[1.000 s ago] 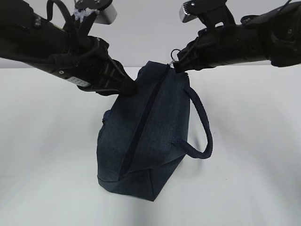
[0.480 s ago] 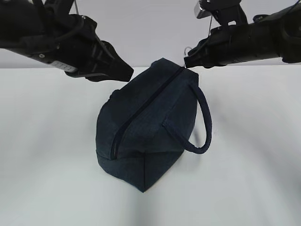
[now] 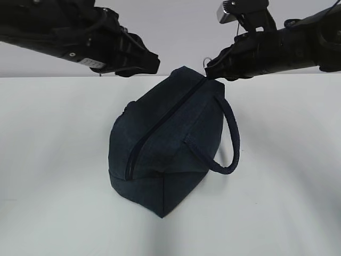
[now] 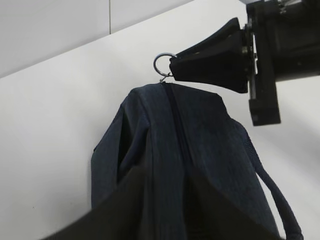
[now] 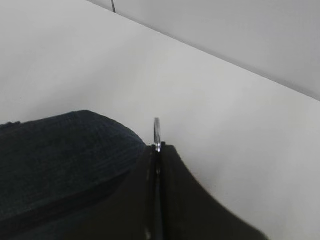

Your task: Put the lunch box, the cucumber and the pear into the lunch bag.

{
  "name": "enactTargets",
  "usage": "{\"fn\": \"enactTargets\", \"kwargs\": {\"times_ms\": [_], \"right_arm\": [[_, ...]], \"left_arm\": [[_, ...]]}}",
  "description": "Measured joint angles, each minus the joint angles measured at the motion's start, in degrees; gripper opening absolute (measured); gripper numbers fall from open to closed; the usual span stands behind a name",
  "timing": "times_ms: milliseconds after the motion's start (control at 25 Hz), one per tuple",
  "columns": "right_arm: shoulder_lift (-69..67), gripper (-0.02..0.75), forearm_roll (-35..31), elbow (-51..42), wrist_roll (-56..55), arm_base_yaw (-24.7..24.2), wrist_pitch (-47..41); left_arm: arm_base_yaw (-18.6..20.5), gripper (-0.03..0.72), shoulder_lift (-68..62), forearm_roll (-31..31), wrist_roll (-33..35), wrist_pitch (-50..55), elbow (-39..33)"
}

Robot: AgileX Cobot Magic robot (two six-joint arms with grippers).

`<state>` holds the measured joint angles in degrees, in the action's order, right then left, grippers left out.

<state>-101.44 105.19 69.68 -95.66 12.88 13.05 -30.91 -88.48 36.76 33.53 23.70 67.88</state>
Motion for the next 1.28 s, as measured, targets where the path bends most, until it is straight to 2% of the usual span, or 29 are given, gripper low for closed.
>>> {"fn": "enactTargets", "kwargs": {"times_ms": [120, 200, 640, 720, 800, 1000, 1280], "right_arm": [[0.0, 0.000, 0.0, 0.0, 0.0, 0.0, 0.2], [0.0, 0.000, 0.0, 0.0, 0.0, 0.0, 0.2], [0.0, 0.000, 0.0, 0.0, -0.1, 0.0, 0.2], [0.0, 0.000, 0.0, 0.0, -0.1, 0.0, 0.0], [0.0, 0.000, 0.0, 0.0, -0.1, -0.1, -0.1], [0.0, 0.000, 0.0, 0.0, -0.3, -0.1, -0.2], [0.0, 0.000, 0.0, 0.0, -0.3, -0.1, -0.3]], "left_arm": [[0.0, 0.253, -3.6, 0.1, 0.0, 1.7, 3.7], [0.0, 0.290, -5.7, 0.1, 0.0, 2.9, 6.3], [0.0, 0.309, -14.9, 0.2, 0.0, 8.6, 14.8], [0.0, 0.290, -16.0, 0.2, 0.0, 8.7, 15.4], [0.0, 0.238, -16.6, 0.0, 0.0, 8.6, 15.6], [0.0, 0.041, -16.8, -0.2, 0.1, 8.6, 15.6], [0.0, 0.007, -17.1, -1.0, 0.2, 9.4, 15.7]]}}
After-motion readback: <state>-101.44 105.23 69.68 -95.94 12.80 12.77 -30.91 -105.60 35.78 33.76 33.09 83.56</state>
